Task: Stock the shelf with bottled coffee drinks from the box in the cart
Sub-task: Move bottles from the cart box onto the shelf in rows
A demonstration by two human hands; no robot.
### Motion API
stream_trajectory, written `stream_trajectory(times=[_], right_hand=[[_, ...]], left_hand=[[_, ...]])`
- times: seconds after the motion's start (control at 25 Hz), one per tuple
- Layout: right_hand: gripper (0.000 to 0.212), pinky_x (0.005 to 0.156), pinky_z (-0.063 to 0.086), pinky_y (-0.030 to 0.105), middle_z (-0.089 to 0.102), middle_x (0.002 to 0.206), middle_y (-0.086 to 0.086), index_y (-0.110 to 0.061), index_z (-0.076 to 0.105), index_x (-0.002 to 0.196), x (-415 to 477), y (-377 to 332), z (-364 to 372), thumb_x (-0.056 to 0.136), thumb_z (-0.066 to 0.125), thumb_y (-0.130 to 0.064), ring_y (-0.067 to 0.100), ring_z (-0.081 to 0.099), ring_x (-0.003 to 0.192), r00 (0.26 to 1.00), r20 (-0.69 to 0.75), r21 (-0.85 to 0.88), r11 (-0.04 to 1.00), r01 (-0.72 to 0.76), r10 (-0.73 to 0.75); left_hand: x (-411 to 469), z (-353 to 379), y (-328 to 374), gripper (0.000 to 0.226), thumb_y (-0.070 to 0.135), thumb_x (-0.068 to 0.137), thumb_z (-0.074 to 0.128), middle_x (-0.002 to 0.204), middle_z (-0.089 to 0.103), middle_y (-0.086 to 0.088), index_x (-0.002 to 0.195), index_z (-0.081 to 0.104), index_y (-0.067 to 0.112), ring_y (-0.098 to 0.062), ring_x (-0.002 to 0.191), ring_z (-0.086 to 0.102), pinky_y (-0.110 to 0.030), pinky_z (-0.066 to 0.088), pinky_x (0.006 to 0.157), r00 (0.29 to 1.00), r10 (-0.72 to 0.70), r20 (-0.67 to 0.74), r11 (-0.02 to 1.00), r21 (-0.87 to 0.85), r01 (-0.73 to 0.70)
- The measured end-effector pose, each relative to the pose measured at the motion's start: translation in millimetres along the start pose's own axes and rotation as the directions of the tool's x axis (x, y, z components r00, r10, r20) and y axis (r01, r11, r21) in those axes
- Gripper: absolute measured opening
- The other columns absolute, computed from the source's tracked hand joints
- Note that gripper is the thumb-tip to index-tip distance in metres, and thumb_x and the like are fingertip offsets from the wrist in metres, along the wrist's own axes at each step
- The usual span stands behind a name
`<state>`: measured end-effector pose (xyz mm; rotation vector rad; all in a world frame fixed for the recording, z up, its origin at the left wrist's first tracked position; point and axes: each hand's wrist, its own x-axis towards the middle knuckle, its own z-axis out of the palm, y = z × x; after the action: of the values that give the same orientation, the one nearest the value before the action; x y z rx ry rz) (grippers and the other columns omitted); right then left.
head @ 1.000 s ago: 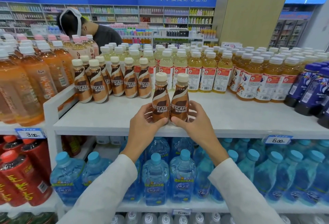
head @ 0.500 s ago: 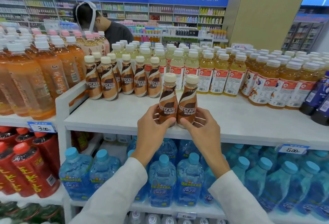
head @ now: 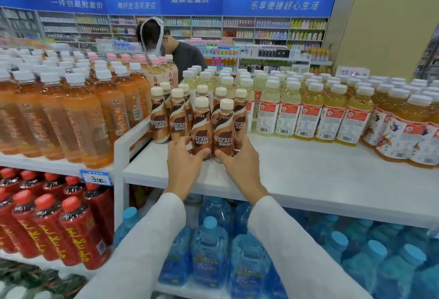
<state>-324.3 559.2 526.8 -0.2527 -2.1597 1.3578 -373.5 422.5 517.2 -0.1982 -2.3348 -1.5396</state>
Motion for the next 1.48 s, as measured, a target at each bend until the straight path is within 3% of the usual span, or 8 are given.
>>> stream_trajectory(times=[0.12,0.24,0.44,0.8,1.08,1.24,1.4,1.48], right_hand=[[0.049,0.092,0.050,0.028,0.067,0.121,-0.001,-0.029,0.046,0.115,18,-2,16,0.083,0.083,-0.029,0.018,0.064,0.110,1.000,0.021,-0.027,1.000,-0.007,0.008],[0.046,0.094,0.051,0.033,0.065,0.120,0.001,-0.023,0.049,0.114,32,2,25,0.083,0.082,-0.030,0.022,0.063,0.112,0.999,0.025,-0.057,0.998,-0.037,0.038],[0.049,0.101,0.052,0.041,0.063,0.124,0.004,-0.020,0.050,0.119,44,6,34,0.084,0.082,-0.031,0.024,0.061,0.116,0.999,0.010,-0.067,0.997,-0.048,0.049],[0.049,0.104,0.049,0.040,0.059,0.128,0.005,-0.018,0.048,0.122,47,8,41,0.086,0.079,-0.028,0.025,0.058,0.121,0.998,-0.022,-0.084,0.995,-0.056,0.055],[0.049,0.105,0.049,0.042,0.054,0.134,0.008,-0.015,0.046,0.125,46,6,41,0.089,0.077,-0.026,0.027,0.056,0.123,0.999,-0.014,-0.107,0.993,-0.054,0.052],[0.050,0.106,0.047,0.040,0.054,0.134,0.007,-0.015,0.046,0.128,45,6,40,0.090,0.075,-0.028,0.026,0.054,0.124,0.999,-0.002,-0.107,0.993,-0.052,0.052],[0.063,0.111,0.045,0.046,0.052,0.143,0.008,-0.012,0.044,0.140,40,3,36,0.090,0.075,-0.034,0.027,0.051,0.132,0.995,0.044,-0.086,0.992,-0.090,0.094],[0.057,0.109,0.046,0.046,0.056,0.138,0.009,-0.009,0.050,0.136,34,4,29,0.091,0.074,-0.032,0.028,0.054,0.128,0.996,0.057,-0.106,0.992,-0.063,0.069]], left_hand=[[18,4,-2,0.044,0.030,0.085,0.082,0.119,0.067,-0.005,0.123,0.065,0.017,-0.026,0.113,0.062,-0.047,0.052,0.101,1.000,0.004,-0.024,0.999,0.038,-0.003],[28,9,0,0.046,0.028,0.086,0.081,0.120,0.068,-0.008,0.126,0.063,0.012,-0.027,0.114,0.062,-0.051,0.050,0.102,0.998,-0.030,-0.061,0.999,0.035,0.032],[34,14,2,0.046,0.027,0.087,0.081,0.122,0.063,-0.007,0.121,0.050,0.017,-0.027,0.114,0.060,-0.051,0.047,0.105,0.994,-0.069,-0.080,0.997,0.017,0.071],[37,15,0,0.044,0.029,0.087,0.081,0.123,0.064,-0.005,0.121,0.055,0.018,-0.025,0.116,0.060,-0.051,0.048,0.106,0.994,-0.052,-0.097,0.998,0.027,0.055],[36,15,0,0.044,0.029,0.086,0.082,0.117,0.064,-0.006,0.119,0.056,0.017,-0.022,0.106,0.061,-0.033,0.048,0.091,0.993,-0.047,-0.111,0.999,0.017,0.049],[39,17,-2,0.046,0.031,0.086,0.083,0.118,0.065,-0.005,0.120,0.056,0.017,-0.023,0.108,0.062,-0.033,0.048,0.092,0.992,-0.057,-0.112,0.998,0.016,0.059],[37,16,-5,0.052,0.037,0.085,0.082,0.122,0.065,-0.005,0.123,0.056,0.014,-0.024,0.113,0.060,-0.033,0.046,0.094,0.993,-0.079,-0.086,0.997,0.017,0.081],[34,13,-5,0.050,0.038,0.085,0.082,0.119,0.063,-0.002,0.121,0.055,0.015,-0.023,0.112,0.060,-0.033,0.047,0.092,0.996,-0.072,-0.053,0.997,0.025,0.073]])
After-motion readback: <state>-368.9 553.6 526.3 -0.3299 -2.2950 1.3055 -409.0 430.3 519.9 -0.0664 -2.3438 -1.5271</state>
